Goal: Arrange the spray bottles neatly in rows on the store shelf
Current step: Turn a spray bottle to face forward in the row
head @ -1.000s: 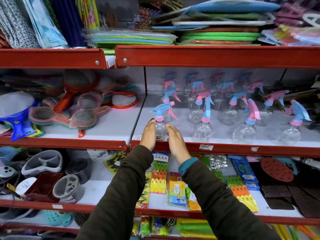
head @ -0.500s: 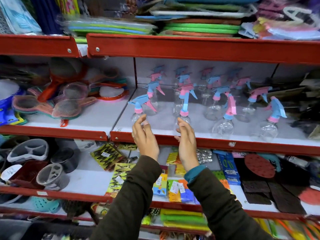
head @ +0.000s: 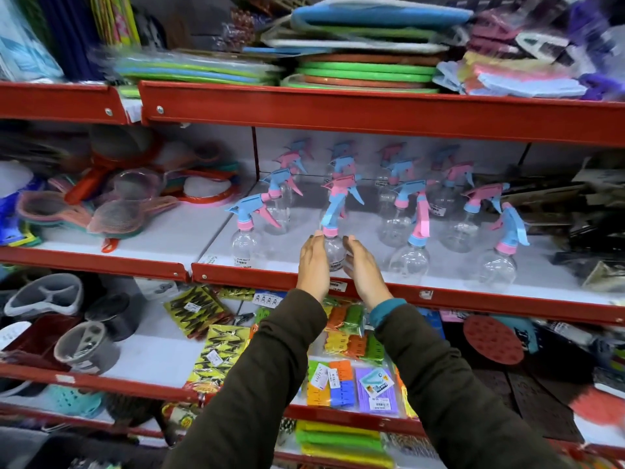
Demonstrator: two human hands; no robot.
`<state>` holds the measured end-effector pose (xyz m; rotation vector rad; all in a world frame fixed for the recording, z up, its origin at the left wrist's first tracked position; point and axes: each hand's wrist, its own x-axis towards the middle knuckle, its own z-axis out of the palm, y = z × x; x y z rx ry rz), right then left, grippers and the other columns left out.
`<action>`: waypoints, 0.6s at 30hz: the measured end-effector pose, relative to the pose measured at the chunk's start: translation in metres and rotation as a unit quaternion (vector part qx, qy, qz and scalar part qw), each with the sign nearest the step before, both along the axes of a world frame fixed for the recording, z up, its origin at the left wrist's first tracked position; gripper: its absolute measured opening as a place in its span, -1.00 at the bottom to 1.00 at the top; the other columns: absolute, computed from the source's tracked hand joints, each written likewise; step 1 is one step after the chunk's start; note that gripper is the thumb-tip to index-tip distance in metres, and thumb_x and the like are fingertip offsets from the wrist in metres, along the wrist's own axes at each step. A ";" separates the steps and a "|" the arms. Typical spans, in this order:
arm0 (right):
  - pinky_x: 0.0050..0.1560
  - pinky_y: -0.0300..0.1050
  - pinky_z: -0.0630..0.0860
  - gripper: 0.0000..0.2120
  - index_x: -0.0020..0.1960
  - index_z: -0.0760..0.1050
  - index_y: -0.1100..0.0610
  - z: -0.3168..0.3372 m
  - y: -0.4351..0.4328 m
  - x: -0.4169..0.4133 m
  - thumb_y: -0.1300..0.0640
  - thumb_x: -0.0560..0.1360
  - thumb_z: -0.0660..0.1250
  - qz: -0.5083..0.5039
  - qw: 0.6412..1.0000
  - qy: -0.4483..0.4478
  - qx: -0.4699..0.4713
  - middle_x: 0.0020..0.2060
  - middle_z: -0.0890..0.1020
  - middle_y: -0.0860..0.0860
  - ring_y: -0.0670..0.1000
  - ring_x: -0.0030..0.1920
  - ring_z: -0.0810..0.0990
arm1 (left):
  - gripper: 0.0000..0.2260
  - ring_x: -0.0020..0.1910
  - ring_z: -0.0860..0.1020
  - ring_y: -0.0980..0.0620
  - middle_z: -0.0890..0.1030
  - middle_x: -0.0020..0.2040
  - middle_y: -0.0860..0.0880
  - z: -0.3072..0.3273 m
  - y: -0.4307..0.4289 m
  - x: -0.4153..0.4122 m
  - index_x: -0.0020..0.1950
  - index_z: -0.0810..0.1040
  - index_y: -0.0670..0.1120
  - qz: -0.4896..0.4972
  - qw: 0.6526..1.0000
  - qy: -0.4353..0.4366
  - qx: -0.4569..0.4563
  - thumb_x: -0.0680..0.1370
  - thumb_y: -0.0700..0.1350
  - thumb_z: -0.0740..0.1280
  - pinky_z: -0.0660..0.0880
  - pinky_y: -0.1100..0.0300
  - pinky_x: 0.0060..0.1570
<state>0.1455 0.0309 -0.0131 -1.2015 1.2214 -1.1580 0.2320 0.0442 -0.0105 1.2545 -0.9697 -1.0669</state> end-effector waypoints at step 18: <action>0.56 0.06 0.22 -0.53 0.50 0.30 0.11 0.024 0.024 0.002 -0.04 0.65 0.04 -0.013 1.000 0.019 0.012 0.51 0.37 0.07 0.06 0.51 0.33 | -0.41 0.54 0.35 -0.05 0.39 0.56 -0.08 -0.015 0.001 0.010 0.54 0.37 -0.07 0.051 0.999 0.003 -0.010 0.58 0.18 0.04 0.22 -0.04 0.59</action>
